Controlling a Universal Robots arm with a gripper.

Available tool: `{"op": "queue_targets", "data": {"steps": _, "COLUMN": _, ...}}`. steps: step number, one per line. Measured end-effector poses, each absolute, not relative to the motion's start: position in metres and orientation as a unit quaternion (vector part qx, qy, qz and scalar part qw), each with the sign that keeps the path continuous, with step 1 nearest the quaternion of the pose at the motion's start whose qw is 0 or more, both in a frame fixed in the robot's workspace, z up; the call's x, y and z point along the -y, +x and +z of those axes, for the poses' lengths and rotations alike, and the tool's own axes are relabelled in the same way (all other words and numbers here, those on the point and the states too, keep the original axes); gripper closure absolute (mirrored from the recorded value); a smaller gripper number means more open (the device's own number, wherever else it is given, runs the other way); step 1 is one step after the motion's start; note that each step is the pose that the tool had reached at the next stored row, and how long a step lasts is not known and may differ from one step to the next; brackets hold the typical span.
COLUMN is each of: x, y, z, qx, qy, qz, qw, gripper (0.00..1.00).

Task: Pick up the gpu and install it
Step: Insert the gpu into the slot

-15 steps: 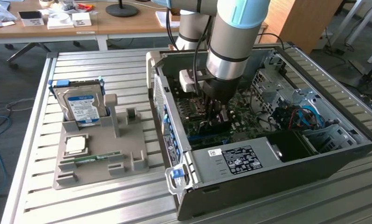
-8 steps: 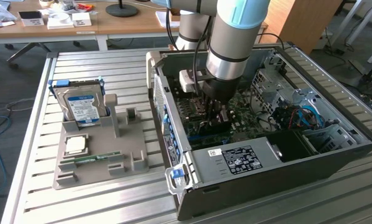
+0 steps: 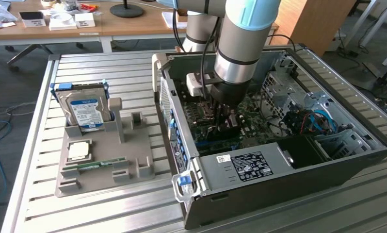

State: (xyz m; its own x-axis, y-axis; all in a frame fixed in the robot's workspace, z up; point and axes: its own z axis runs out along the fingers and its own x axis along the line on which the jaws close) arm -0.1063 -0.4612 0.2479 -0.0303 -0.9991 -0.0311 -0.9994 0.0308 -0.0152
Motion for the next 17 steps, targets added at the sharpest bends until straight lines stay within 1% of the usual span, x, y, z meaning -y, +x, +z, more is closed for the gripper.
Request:
{"op": "queue_targets", "data": {"steps": 13, "x": 0.4610, "y": -0.1065, "z": 0.2474, "qx": -0.718, "qy": -0.696, "qz": 0.006, "qw": 0.017, "gripper": 0.73}}
{"op": "queue_targets", "data": {"steps": 15, "x": 0.4612, "y": -0.1063, "z": 0.2479, "qx": -0.718, "qy": -0.696, "qz": 0.005, "qw": 0.017, "gripper": 0.61}}
{"op": "queue_targets", "data": {"steps": 16, "x": 0.4612, "y": -0.1063, "z": 0.2478, "qx": -0.718, "qy": -0.696, "qz": 0.005, "qw": 0.017, "gripper": 0.61}}
{"op": "queue_targets", "data": {"steps": 17, "x": 0.4612, "y": -0.1063, "z": 0.2479, "qx": -0.718, "qy": -0.696, "qz": 0.005, "qw": 0.017, "gripper": 0.55}}
